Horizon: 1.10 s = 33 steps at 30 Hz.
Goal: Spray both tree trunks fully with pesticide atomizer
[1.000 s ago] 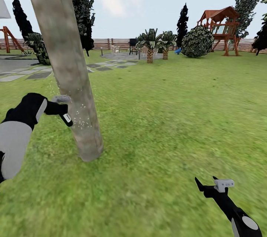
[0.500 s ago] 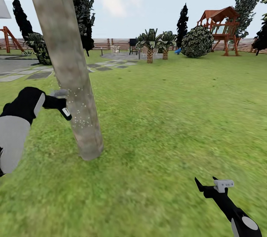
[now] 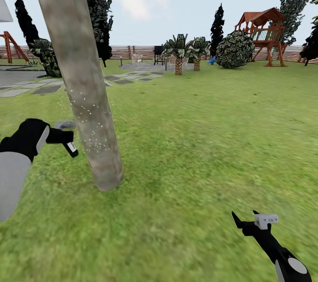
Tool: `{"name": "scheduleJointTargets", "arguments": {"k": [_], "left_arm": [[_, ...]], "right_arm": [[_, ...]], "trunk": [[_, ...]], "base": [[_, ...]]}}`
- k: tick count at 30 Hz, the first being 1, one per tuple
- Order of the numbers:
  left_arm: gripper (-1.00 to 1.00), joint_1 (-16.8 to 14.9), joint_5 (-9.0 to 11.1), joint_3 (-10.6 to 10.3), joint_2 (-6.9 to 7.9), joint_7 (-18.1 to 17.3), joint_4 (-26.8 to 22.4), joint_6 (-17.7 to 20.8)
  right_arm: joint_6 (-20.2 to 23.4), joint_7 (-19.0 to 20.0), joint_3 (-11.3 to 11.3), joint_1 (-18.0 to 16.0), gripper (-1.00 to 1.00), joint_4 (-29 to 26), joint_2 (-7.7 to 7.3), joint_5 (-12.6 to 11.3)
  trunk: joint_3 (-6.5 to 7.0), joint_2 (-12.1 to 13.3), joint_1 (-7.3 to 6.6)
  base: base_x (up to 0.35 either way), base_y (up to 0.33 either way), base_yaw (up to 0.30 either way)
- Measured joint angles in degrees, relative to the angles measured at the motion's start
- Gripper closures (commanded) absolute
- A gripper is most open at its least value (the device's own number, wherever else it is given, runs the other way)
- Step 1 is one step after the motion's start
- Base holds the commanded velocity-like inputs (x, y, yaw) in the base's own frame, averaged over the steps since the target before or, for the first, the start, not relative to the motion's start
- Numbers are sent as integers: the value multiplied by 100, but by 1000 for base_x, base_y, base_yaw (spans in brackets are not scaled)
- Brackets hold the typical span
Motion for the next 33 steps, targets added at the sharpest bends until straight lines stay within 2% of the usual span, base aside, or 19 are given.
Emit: {"name": "scheduleJointTargets", "arguments": {"k": [3,5,10,13,15,16,17,18,19,20,23,25,27,29,33], "left_arm": [[100,-159,9,10,2,20,-65,85],[100,-751,24,-1,-18,21,-84,546],[100,-1274,-8,-17,19,23,-97,801],[100,-1255,-19,-21,38,22,-93,801],[100,-1097,-2,-29,66,6,-20,740],[100,-907,23,-26,51,6,-5,712],[100,-698,9,-25,23,20,1,647],[100,-620,38,-18,-4,14,-3,568],[100,-551,85,-21,-139,2,-50,418],[100,-543,108,-18,-199,-11,-74,385],[100,-542,71,-18,-248,-38,-258,366],[100,-614,35,-19,-249,-24,-333,378],[100,-1020,41,-31,-218,-25,-311,421],[100,-1317,-26,-37,-92,-23,-335,736],[100,-1343,9,-57,-58,-39,-340,839]], "right_arm": [[0,-3,0,0,-100,8,0,0],[0,-1,0,0,-100,9,0,-1],[0,-2,9,0,-100,26,5,7],[0,0,10,0,-100,27,8,6],[0,2,9,0,-100,27,9,6],[0,1,11,0,-100,30,9,6],[0,0,7,0,-100,11,9,0],[3,-3,-5,0,-100,-9,4,-8],[9,-8,-2,0,-100,-72,12,-14],[9,-20,-7,0,-100,-67,5,-13],[1,-40,-16,0,-100,-79,-1,-10],[-1,-43,-16,0,-100,-80,-8,-8],[-3,-42,-18,0,-100,-104,-11,-9],[-1,-41,-18,0,-100,-112,-9,-9],[0,-41,-11,0,-100,-107,-9,-8]], "trunk": [[1,0,-1],[1,-1,-1],[0,0,0],[0,0,0],[-1,1,1],[-1,1,1],[-1,1,1],[-1,1,1],[0,1,1],[0,0,0],[0,0,0],[0,0,0],[1,-1,-1],[1,-1,-1],[0,0,0]], "base": [[0,0,0],[0,0,0],[0,0,0],[0,0,0],[0,0,0],[0,0,0],[0,0,0],[0,0,0],[0,0,0],[0,0,0],[0,0,0],[0,0,0],[0,0,0],[0,0,0],[0,0,0]]}}
